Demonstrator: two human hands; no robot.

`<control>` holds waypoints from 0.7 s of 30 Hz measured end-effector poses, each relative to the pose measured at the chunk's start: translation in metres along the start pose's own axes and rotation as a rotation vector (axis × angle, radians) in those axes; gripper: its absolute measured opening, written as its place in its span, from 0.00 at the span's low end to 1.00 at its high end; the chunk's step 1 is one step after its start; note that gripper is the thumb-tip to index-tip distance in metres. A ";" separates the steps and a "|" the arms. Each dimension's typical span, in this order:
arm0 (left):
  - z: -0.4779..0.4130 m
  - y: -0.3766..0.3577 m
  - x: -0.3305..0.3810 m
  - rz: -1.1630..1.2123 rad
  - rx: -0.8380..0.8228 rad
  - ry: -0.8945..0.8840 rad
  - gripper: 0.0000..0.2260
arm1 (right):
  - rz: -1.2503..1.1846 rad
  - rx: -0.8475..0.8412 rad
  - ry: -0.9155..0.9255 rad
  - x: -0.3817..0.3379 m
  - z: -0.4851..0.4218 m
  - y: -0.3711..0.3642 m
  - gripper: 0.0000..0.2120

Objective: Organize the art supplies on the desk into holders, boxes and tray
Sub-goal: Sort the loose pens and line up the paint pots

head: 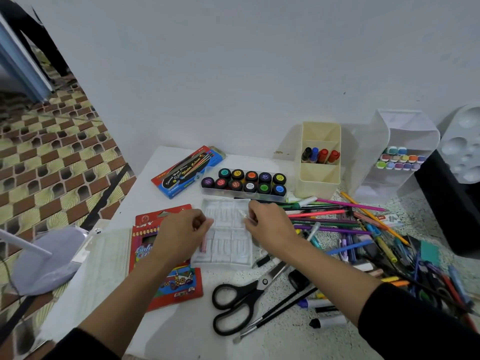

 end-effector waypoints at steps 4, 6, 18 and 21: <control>0.005 -0.011 0.003 0.084 -0.060 0.020 0.12 | 0.059 0.041 0.033 0.005 0.005 0.000 0.09; 0.007 -0.014 0.001 0.116 -0.079 0.021 0.12 | 0.066 0.041 0.022 0.007 0.007 0.000 0.09; 0.016 -0.002 -0.007 0.165 -0.087 -0.037 0.09 | -0.385 -0.037 -0.013 -0.038 0.012 -0.008 0.12; 0.021 -0.005 -0.011 0.235 -0.054 -0.056 0.09 | -0.348 -0.101 -0.011 -0.047 0.013 -0.019 0.14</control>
Point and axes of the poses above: each hand's wrist, its own z-axis away from the middle knuckle, its own y-axis out of the back of the hand, x = y × z, the point moved 5 cm from there along -z, towards the middle knuckle, and after that the axes turned 9 degrees about y, right-handed, at the moved point
